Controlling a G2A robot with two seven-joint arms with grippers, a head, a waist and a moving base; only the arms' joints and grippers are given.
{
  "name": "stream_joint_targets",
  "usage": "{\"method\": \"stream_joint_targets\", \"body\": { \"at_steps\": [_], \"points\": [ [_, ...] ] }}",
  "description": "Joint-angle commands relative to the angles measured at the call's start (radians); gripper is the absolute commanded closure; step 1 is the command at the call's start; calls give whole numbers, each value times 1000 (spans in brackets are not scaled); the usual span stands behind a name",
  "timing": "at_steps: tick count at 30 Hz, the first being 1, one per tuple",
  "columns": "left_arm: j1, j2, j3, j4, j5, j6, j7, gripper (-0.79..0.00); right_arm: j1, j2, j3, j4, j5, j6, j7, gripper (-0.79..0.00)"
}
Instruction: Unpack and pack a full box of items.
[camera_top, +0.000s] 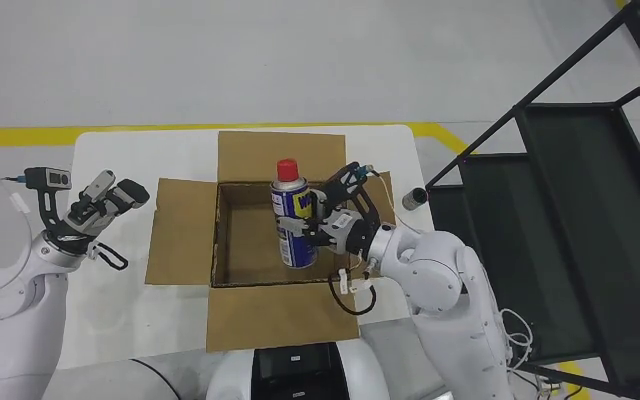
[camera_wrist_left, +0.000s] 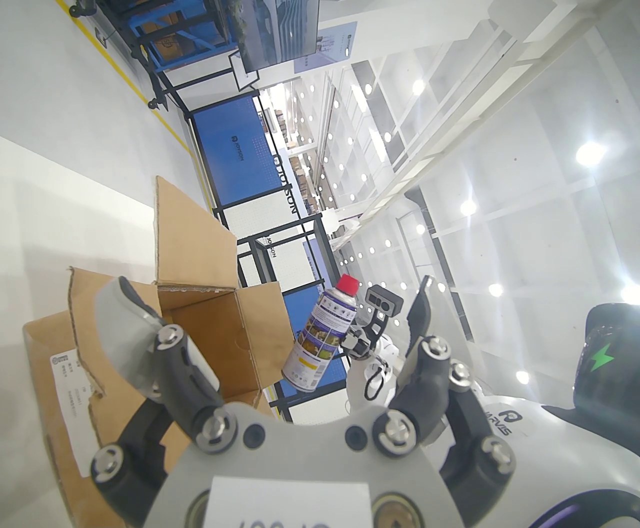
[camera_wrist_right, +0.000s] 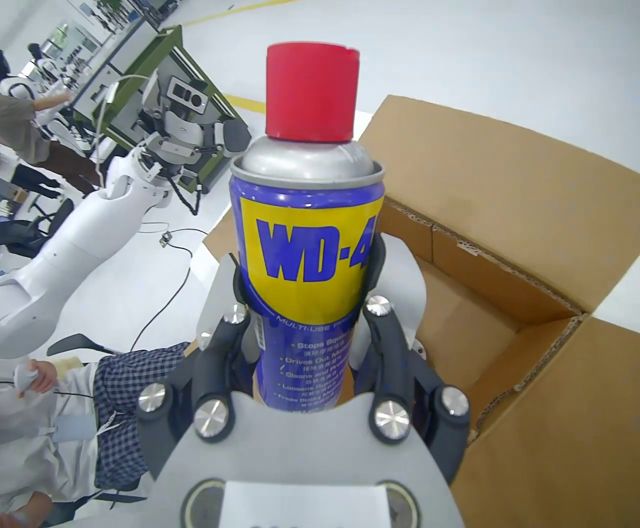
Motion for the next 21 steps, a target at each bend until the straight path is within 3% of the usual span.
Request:
{"method": "stream_joint_targets", "body": {
  "at_steps": [1,14,21],
  "points": [
    [0,0,0,0,0,0,0,-785,1,0,-1,1,-1,1,1,0],
    [0,0,0,0,0,0,0,-785,0,0,0,0,2,3,-7,0],
    [0,0,0,0,0,0,0,-785,-90,18,226,-91,108,-5,-162,0]
  ]
}}
